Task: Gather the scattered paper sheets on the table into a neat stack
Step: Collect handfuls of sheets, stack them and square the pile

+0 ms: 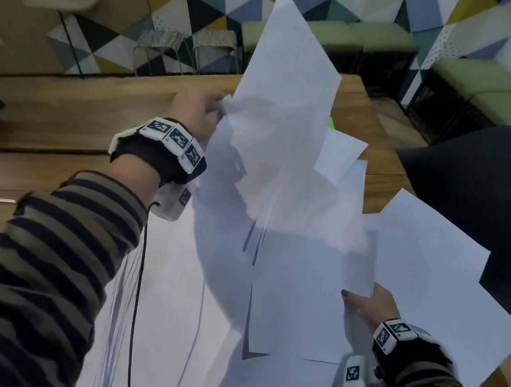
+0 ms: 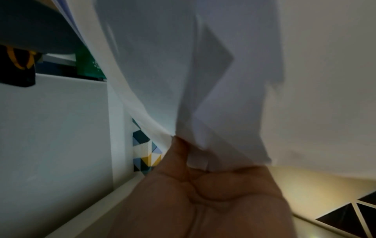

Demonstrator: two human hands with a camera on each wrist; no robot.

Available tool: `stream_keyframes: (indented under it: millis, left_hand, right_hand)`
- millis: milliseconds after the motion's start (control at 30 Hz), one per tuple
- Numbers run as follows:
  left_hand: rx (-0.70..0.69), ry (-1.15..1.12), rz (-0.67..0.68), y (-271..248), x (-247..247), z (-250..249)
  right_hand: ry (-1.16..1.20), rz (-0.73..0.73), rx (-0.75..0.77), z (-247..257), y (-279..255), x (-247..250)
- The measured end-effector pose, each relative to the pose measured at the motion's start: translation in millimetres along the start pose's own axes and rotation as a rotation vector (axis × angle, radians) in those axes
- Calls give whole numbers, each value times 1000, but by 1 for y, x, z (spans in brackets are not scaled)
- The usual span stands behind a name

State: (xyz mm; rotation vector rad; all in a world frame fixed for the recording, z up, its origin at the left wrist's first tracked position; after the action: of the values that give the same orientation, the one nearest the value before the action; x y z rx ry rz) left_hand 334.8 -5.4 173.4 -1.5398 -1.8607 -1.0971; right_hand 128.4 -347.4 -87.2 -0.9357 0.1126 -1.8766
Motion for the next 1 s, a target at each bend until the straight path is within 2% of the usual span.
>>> stream_keyframes:
  millis: [67,233,300,367,467,733,867,933,1000]
  left_hand:
    - [21,-90,-20,-1,13,-7]
    - [3,-183,-198,2,60,-27]
    - [53,-295,-217,-1,70,-27]
    - [126,-499,-212,-8,75,-24]
    - [187,-677,-148,-18,79,-32]
    - [165,-821,-12,-31,103,-56]
    - [229,-739,97,-43,85,-53]
    - [318,-673,156,-54,56,-30]
    - [368,-532,237,-67,20,0]
  right_hand:
    - [-37,-9,12,3,-1,1]
    - [-158,11,27,10,-3,1]
    - [-194,30,38,13,-4,-1]
    - [-238,47,53,15,-4,-2]
    - [-296,46,82,19,-6,-2]
    - [-351,38,70,19,-6,-4]
    - [-384,48,87,18,-6,-4]
    - [-326,-14,186,30,-11,5]
    - [-259,7,272,39,-21,9]
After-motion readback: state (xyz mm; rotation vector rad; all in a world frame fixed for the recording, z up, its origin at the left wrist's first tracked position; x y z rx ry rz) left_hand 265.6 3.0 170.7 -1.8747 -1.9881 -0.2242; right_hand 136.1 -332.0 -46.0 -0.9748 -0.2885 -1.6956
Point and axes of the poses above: each hand's wrist, its own y-axis towards the middle knuckle, its own x-axis out of the back of the hand, z = x × y, the point moved 10 cm from there along y, towards the middle knuckle, and after that the axes turned 9 degrees about -z, right-handed, at the moved point
